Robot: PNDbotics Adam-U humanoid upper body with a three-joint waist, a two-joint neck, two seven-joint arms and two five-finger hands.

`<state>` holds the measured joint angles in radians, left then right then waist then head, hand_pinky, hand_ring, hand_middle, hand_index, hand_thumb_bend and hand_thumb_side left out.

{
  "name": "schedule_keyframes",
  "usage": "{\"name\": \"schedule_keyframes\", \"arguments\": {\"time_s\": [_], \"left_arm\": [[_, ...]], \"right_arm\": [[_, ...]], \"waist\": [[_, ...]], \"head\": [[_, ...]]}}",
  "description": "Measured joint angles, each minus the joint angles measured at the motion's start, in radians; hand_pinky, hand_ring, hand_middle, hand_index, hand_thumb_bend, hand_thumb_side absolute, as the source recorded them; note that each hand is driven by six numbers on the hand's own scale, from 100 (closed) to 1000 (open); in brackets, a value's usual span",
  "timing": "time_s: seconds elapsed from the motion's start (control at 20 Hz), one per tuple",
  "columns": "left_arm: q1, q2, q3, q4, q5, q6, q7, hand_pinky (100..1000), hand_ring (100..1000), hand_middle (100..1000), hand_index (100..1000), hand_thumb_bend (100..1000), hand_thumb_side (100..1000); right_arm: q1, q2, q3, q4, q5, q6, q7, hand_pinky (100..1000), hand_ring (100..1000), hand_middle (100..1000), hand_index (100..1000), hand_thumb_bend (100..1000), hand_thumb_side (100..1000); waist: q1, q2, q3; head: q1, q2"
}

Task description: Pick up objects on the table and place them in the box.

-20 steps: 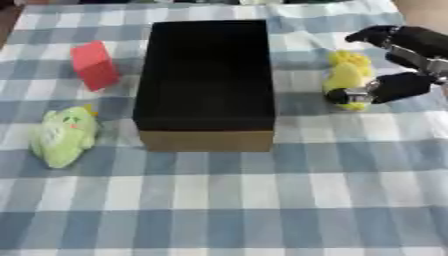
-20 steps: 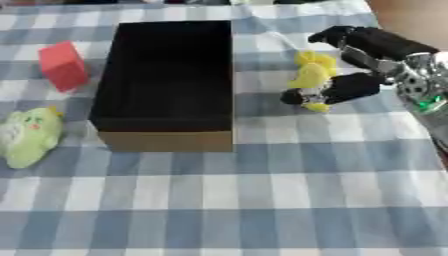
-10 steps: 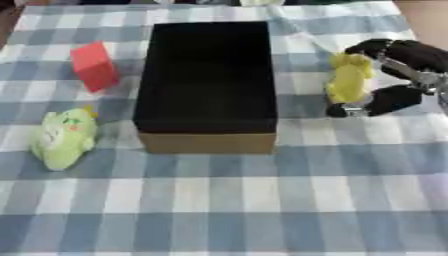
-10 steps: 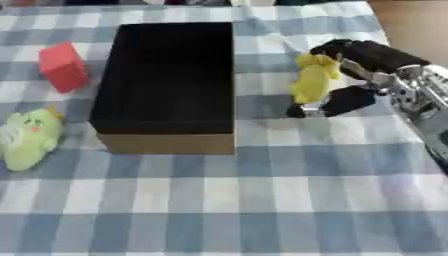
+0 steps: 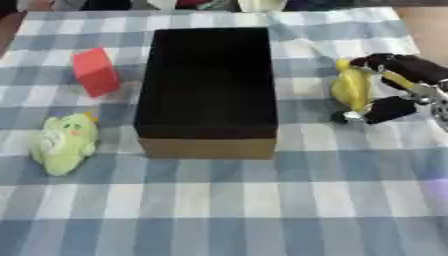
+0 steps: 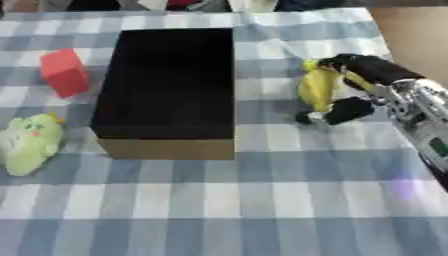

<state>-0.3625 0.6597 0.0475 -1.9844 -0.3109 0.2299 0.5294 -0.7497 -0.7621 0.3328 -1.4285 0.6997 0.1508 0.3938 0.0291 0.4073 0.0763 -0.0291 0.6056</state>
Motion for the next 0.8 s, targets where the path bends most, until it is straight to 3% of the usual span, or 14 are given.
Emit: {"name": "schedule_keyframes", "arguments": {"time_s": [0.15, 0.3, 0.4, 0.45, 0.55, 0.6, 0.8], "left_arm": [[0.0, 0.0, 0.0, 0.0, 0.002, 0.0, 0.0, 722, 922, 846, 858, 148, 1000], [0.0, 0.0, 0.0, 0.0, 0.003, -0.001, 0.0, 723, 922, 845, 857, 146, 1000], [0.0, 0.0, 0.0, 0.0, 0.003, -0.001, 0.001, 723, 922, 845, 857, 145, 1000], [0.0, 0.0, 0.0, 0.0, 0.003, -0.001, 0.001, 724, 922, 844, 857, 143, 1000], [0.0, 0.0, 0.0, 0.0, 0.003, -0.001, 0.0, 724, 922, 844, 857, 142, 1000], [0.0, 0.0, 0.0, 0.0, 0.003, -0.001, 0.0, 724, 923, 844, 857, 140, 1000], [0.0, 0.0, 0.0, 0.0, 0.003, -0.003, -0.002, 724, 922, 842, 856, 137, 1000]], "right_arm": [[0.0, 0.0, 0.0, 0.0, -0.007, 0.003, -0.005, 887, 909, 881, 922, 577, 655], [0.002, 0.0, 0.001, -0.009, -0.02, 0.008, -0.016, 883, 905, 866, 902, 402, 672], [0.002, 0.0, 0.001, -0.019, -0.033, 0.014, -0.023, 884, 907, 866, 900, 368, 676], [0.002, 0.0, 0.001, -0.024, -0.038, 0.018, -0.027, 883, 905, 856, 888, 248, 668], [0.002, 0.0, 0.001, -0.033, -0.048, 0.027, -0.036, 882, 902, 848, 880, 187, 638], [0.003, 0.0, 0.001, -0.036, -0.051, 0.031, -0.041, 883, 903, 850, 880, 116, 595], [0.003, -0.001, 0.001, -0.041, -0.059, 0.046, -0.055, 886, 902, 846, 876, 100, 524]], "waist": [[0.0, 0.0, 0.0], [0.0, 0.0, 0.0], [0.0, 0.0, 0.0], [0.0, 0.0, 0.0], [0.0, 0.0, 0.0], [0.0, 0.0, 0.0], [-0.001, 0.0, -0.001]], "head": [[0.0, -0.001], [0.001, -0.001], [0.001, -0.001], [0.002, -0.001], [0.003, -0.001], [0.004, -0.001], [0.007, -0.001]]}}
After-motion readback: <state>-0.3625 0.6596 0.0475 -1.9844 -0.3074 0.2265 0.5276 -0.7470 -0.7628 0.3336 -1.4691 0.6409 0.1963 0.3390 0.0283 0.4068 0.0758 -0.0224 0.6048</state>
